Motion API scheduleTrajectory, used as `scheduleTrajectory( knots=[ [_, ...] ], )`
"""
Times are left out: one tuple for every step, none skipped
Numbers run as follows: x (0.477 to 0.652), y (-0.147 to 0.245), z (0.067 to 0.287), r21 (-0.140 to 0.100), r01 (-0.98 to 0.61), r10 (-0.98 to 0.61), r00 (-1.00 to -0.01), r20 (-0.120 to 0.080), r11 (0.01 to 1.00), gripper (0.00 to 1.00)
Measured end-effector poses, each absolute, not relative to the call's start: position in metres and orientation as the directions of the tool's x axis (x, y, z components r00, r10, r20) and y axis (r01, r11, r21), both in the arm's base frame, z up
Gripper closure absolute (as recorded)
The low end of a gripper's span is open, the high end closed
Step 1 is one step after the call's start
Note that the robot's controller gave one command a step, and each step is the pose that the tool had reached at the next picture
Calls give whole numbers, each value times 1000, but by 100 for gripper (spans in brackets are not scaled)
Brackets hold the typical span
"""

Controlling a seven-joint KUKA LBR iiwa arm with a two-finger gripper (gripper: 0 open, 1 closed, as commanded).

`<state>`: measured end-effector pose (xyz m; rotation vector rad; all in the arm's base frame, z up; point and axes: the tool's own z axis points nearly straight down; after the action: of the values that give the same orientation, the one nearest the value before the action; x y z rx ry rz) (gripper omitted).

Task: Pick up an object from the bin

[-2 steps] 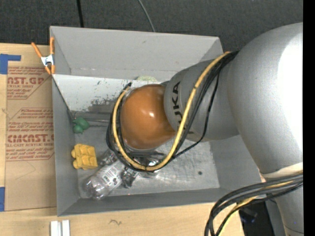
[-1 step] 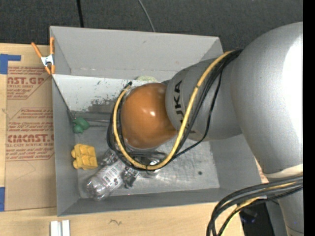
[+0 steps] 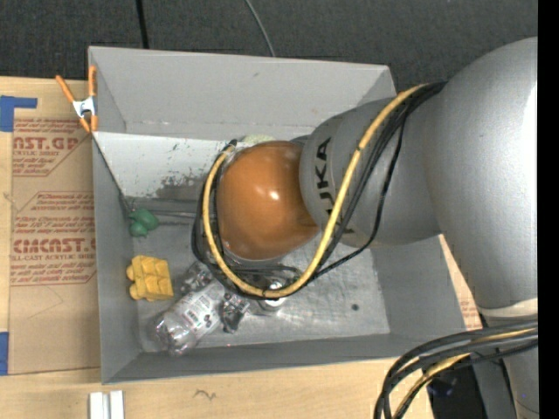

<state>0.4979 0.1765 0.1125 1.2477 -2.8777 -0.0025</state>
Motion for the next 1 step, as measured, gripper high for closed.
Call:
scheduleTrajectory(
  knots=[
    [498, 177, 131, 2, -730, -730, -683, 1, 683, 100]
  ],
)
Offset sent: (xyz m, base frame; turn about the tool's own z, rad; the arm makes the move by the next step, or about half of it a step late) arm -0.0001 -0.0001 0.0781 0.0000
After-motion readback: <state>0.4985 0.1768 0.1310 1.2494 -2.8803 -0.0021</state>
